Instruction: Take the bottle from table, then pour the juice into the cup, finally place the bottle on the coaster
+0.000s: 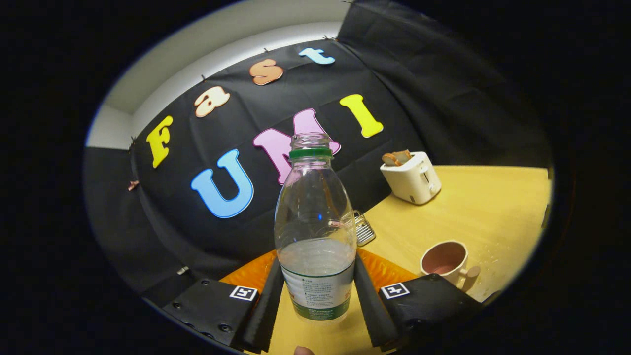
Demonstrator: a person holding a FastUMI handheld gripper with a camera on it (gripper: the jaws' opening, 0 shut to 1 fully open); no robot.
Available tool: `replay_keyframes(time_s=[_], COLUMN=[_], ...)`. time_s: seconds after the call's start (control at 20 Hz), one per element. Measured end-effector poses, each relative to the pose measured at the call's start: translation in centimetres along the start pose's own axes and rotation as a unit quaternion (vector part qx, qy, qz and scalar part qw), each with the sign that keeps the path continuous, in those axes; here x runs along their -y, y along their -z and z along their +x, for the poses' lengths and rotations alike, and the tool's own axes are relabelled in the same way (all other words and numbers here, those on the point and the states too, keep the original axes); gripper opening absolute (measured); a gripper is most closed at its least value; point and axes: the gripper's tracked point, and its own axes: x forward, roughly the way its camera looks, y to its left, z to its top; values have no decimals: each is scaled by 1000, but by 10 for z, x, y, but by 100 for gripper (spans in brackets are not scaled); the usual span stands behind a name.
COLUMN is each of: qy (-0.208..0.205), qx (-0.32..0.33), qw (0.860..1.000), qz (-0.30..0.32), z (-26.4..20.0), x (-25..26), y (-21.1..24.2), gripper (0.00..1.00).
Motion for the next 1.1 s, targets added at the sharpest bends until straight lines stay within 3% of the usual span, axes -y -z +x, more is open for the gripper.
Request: replay_keyframes(time_s=[0.45, 1.1], qy=[72, 168], qx=[31, 23], qw=[985, 960], qz=[-156, -223], z=[64, 152], x=[-1, 62], y=[13, 86], gripper=[75, 76])
